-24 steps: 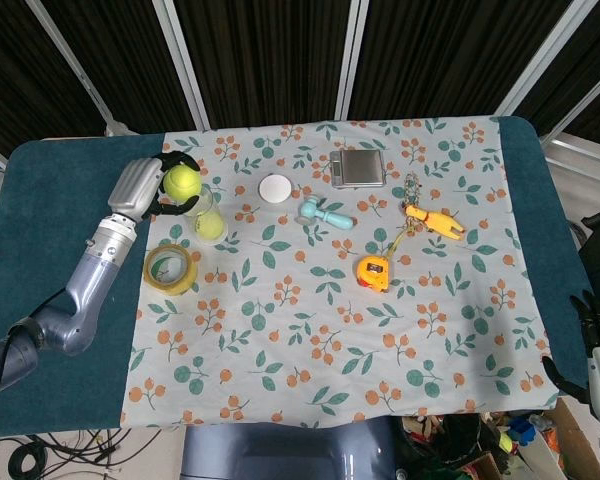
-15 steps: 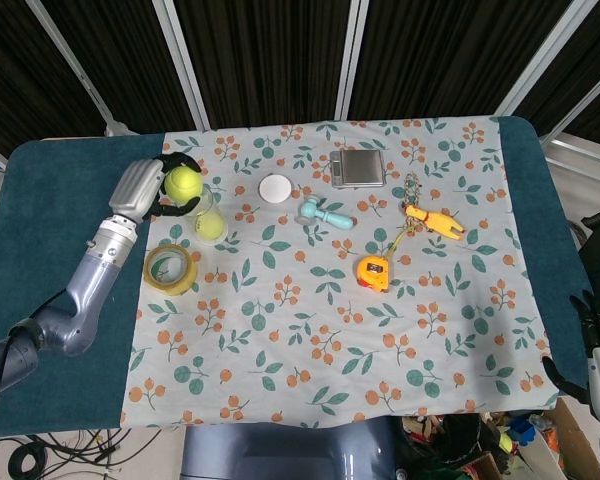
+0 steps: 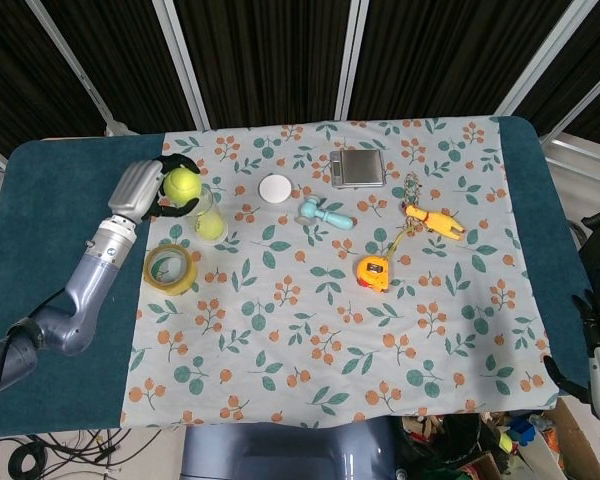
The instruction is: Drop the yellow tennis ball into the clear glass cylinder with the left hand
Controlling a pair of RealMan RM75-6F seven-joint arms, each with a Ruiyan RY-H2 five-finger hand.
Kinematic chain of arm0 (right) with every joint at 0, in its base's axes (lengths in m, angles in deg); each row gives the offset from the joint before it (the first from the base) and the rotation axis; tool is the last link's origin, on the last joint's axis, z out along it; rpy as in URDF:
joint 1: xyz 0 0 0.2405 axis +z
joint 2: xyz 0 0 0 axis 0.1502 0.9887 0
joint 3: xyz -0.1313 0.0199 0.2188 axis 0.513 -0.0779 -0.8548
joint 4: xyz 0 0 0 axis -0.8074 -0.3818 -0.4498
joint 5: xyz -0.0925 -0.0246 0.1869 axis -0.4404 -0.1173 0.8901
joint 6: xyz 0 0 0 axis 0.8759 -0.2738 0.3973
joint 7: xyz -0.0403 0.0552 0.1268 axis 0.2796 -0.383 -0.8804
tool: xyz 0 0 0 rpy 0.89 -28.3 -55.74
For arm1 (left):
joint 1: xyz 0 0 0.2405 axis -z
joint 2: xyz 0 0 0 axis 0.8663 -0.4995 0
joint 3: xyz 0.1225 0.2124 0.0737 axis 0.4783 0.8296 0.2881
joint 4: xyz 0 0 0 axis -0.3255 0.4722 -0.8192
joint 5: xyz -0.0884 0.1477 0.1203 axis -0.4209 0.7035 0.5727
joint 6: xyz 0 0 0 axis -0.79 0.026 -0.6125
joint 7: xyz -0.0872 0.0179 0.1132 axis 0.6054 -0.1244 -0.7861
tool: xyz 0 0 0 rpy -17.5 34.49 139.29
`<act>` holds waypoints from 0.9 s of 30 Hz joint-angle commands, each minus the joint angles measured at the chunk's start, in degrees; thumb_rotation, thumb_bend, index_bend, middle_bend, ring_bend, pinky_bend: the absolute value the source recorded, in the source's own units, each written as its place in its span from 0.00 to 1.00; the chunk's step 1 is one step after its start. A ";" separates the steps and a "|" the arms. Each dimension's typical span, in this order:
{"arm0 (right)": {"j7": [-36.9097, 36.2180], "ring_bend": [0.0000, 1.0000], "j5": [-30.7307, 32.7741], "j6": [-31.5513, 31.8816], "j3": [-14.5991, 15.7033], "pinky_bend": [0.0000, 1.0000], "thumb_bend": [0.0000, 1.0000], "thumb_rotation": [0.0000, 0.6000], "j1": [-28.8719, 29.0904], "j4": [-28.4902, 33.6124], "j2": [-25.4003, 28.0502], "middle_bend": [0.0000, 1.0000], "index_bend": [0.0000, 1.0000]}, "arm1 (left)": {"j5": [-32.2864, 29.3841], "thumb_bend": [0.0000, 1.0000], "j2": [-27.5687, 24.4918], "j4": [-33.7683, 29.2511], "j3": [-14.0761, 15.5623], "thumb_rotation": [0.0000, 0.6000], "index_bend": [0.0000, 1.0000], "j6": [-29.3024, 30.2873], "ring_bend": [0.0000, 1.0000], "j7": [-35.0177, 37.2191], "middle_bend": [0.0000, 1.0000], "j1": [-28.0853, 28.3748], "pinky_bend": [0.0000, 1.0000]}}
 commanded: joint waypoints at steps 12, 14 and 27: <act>-0.04 0.08 0.12 -0.02 -0.13 0.19 0.20 1.00 0.10 -0.41 -0.26 0.00 0.00 | 0.42 0.29 0.49 1.76 0.72 1.00 0.38 -2.18 0.35 1.34 0.44 0.68 0.57; -0.18 0.08 0.21 -0.03 -0.19 0.19 0.20 1.00 0.10 -0.40 -0.23 0.00 0.00 | 0.45 0.23 0.39 1.60 0.77 1.00 0.31 -2.54 0.27 1.32 0.36 0.84 0.50; -0.09 0.07 0.14 0.34 -0.32 0.19 0.20 1.00 0.02 -0.40 -0.21 0.00 0.00 | 1.24 0.18 -3.91 -2.73 0.78 1.00 0.14 -6.53 0.03 5.73 0.12 1.16 0.23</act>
